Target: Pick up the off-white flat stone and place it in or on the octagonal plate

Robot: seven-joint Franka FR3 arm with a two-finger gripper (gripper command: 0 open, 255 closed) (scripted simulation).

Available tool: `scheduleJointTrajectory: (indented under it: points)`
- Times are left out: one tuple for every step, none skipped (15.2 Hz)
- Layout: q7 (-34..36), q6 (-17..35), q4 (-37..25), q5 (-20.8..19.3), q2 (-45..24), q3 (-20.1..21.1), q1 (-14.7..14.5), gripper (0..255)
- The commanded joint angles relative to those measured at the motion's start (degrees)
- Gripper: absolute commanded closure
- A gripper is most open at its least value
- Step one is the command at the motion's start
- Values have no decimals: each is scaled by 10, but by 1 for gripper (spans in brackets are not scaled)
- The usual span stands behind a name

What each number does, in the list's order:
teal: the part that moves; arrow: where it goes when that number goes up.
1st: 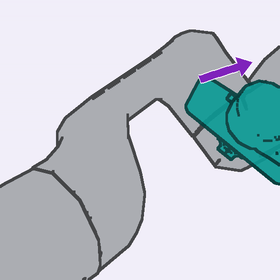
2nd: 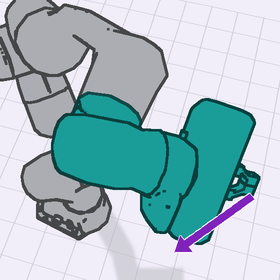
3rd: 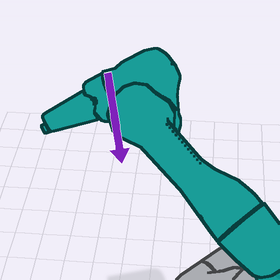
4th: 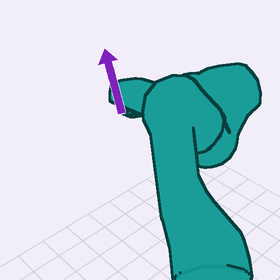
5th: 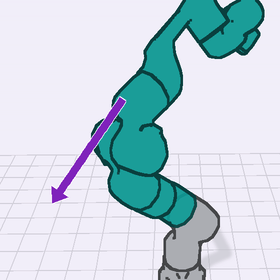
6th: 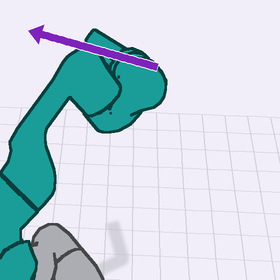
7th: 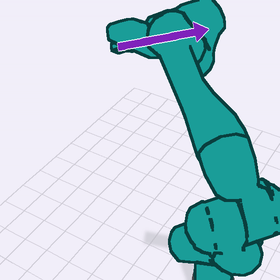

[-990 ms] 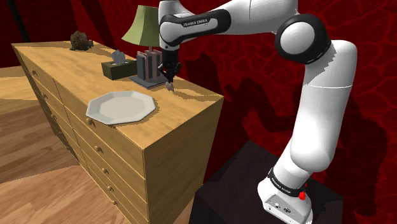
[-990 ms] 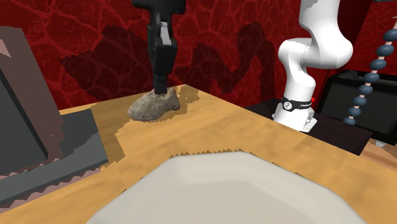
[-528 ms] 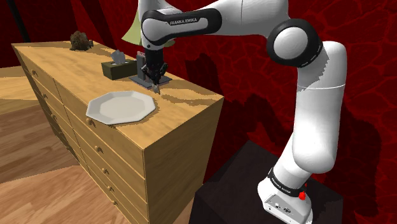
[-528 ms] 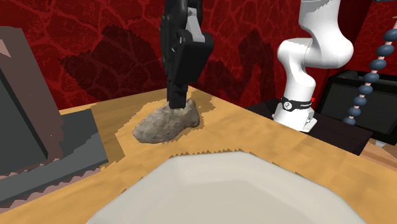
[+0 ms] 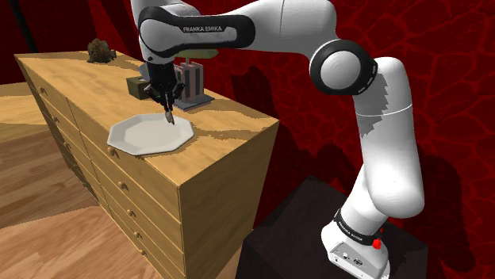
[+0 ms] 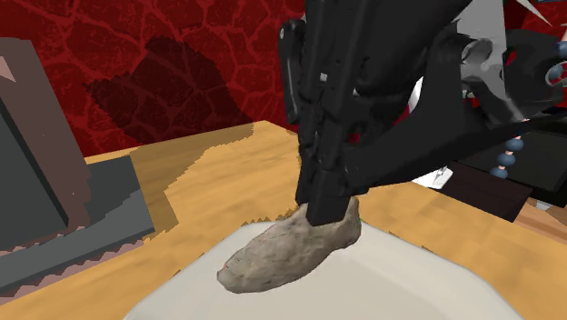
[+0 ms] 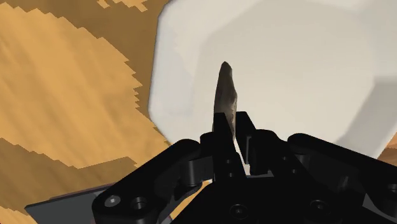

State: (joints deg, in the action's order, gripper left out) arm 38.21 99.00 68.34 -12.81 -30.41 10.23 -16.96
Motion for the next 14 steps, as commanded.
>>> scheduleJointTrajectory:
  points:
    - [18,-24,-54,-6,-33,3,-22,255]
    - [26,-38,-87,-9,-53,3,-34,255]
    - [35,-62,-140,-14,-85,4,-52,255]
    - [37,-52,-128,-13,-82,4,-51,255]
    - [38,-43,-116,-13,-80,4,-50,255]
    - [40,-34,-105,-13,-77,4,-49,255]
    - [41,-25,-94,-13,-76,4,-48,255]
    - [42,-16,-84,-13,-74,4,-47,255]
    - [44,-8,-74,-14,-73,4,-46,255]
    - [45,0,-65,-14,-72,4,-45,255]
    - [46,8,-56,-14,-72,4,-44,255]
    - [48,16,-48,-14,-71,4,-43,255]
    - [49,24,-40,-15,-71,4,-43,255]
    - [50,31,-32,-15,-71,4,-42,255]
